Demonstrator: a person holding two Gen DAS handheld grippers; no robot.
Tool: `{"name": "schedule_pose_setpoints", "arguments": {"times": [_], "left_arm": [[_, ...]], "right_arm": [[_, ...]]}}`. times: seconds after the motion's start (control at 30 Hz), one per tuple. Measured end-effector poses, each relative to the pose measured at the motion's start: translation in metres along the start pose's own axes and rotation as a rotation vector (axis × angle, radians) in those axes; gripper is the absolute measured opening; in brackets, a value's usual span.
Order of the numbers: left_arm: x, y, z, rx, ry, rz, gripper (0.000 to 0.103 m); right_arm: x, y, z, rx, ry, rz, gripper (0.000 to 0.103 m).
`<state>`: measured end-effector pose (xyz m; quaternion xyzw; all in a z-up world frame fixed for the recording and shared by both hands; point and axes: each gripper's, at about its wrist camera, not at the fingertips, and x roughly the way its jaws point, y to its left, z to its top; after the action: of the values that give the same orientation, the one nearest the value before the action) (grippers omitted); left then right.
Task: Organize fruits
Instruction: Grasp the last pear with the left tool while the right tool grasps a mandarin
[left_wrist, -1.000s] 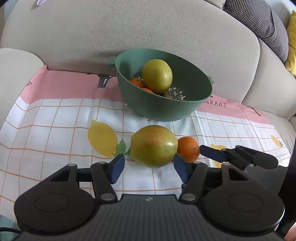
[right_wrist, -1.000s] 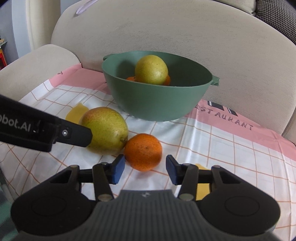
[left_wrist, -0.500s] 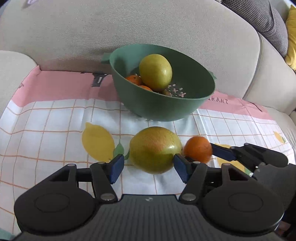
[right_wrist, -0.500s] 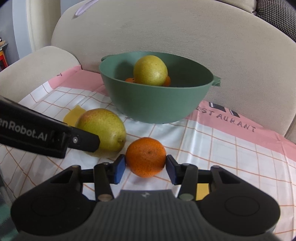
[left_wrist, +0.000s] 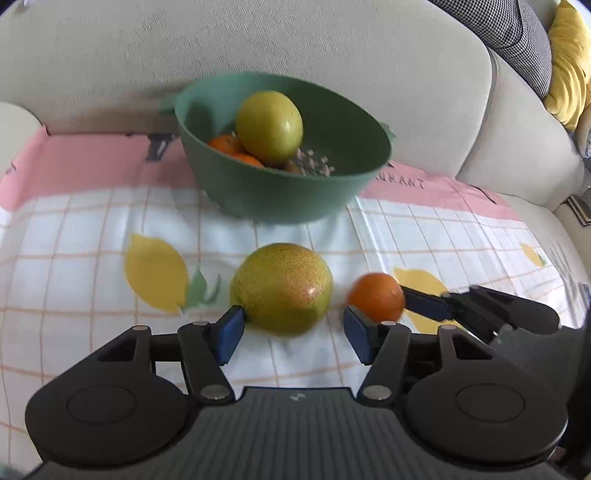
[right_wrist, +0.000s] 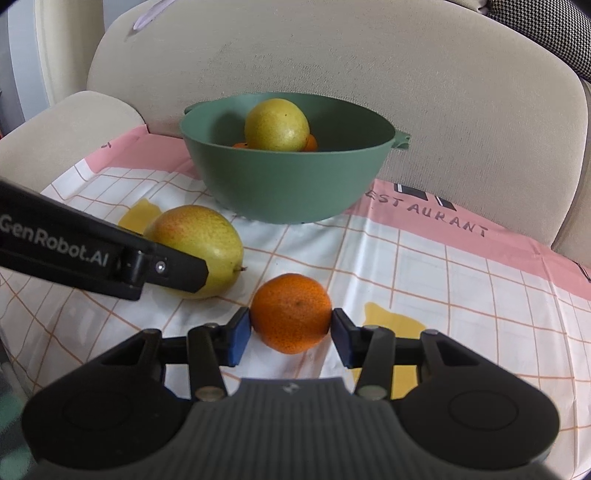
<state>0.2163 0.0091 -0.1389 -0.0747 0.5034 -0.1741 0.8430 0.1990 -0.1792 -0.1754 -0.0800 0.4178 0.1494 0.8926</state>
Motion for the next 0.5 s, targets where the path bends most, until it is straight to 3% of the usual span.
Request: {"name": "schedule_pose_setpoints", "arguments": {"times": [0.13, 0.5], "left_arm": [[0.0000, -0.0012, -0.0055, 0.001, 0.049, -0.034, 0.066], [-0.0035, -0.0019, -0.0080, 0.095, 0.069, -0.034, 0.064]], "right_arm": [[-0.0015, 0.0006, -0.0022, 0.003, 0.001, 0.011, 0.045], [-0.0036, -0.0025, -0.0059, 0.027, 0.007, 0.018, 0.045]]}}
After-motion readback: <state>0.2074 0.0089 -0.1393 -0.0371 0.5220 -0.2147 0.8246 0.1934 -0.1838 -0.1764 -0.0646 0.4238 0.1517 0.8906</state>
